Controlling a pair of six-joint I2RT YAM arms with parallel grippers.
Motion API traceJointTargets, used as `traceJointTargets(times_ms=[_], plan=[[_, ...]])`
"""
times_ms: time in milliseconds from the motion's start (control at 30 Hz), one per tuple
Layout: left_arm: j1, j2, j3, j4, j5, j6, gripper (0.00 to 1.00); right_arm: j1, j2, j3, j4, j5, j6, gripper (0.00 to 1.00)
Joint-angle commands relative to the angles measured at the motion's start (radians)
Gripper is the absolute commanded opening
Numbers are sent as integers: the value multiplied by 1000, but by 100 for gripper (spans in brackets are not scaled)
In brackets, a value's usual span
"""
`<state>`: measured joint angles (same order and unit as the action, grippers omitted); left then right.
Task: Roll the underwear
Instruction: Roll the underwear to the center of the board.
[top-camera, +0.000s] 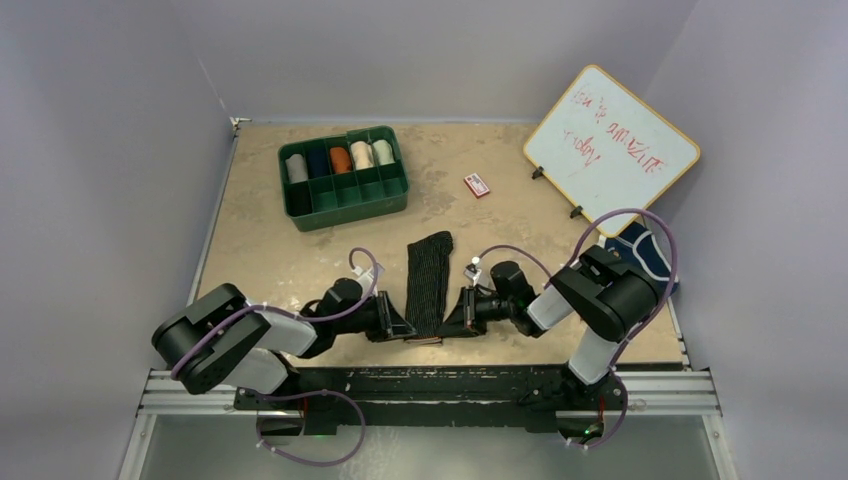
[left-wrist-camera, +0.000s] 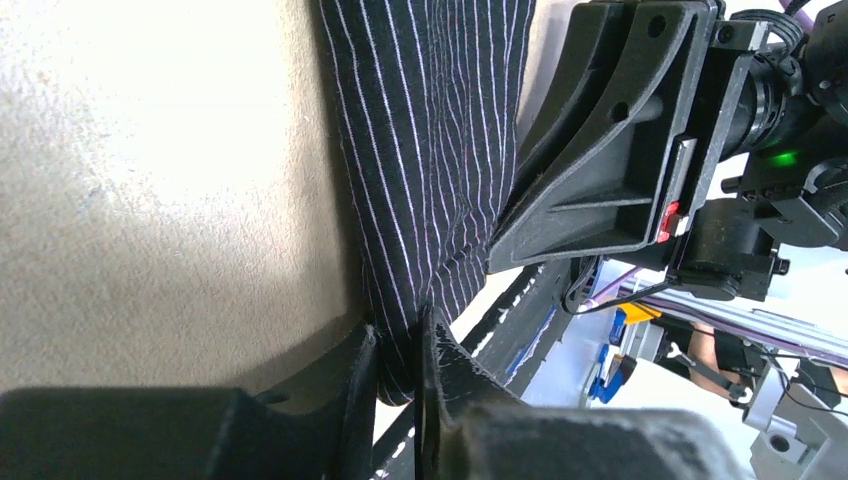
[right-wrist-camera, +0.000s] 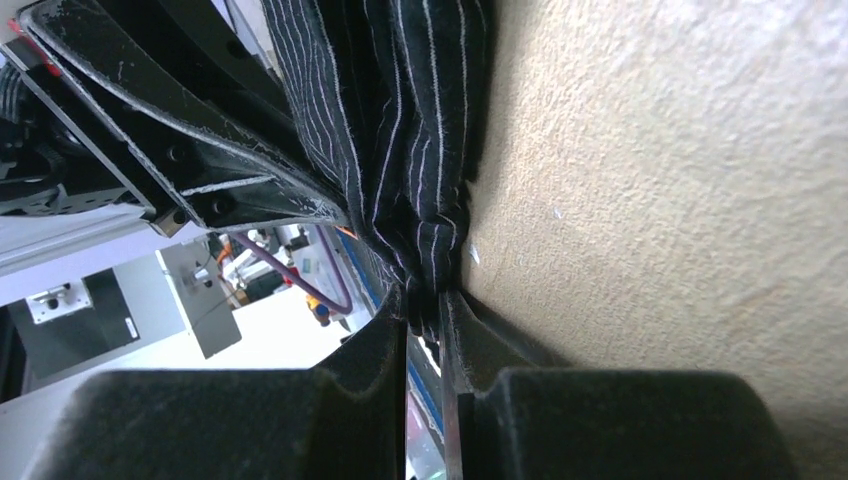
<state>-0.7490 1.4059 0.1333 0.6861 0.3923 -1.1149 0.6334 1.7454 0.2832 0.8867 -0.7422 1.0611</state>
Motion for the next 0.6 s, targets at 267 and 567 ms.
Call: traceJointTargets(times_ms=[267,567], plan=[[13,-79,122,-374,-124,208,0,0,-263,90,-560,315,-308,48],[168,-96,148,-435,8,323,0,2,-670,127,-488,580,-826,56]])
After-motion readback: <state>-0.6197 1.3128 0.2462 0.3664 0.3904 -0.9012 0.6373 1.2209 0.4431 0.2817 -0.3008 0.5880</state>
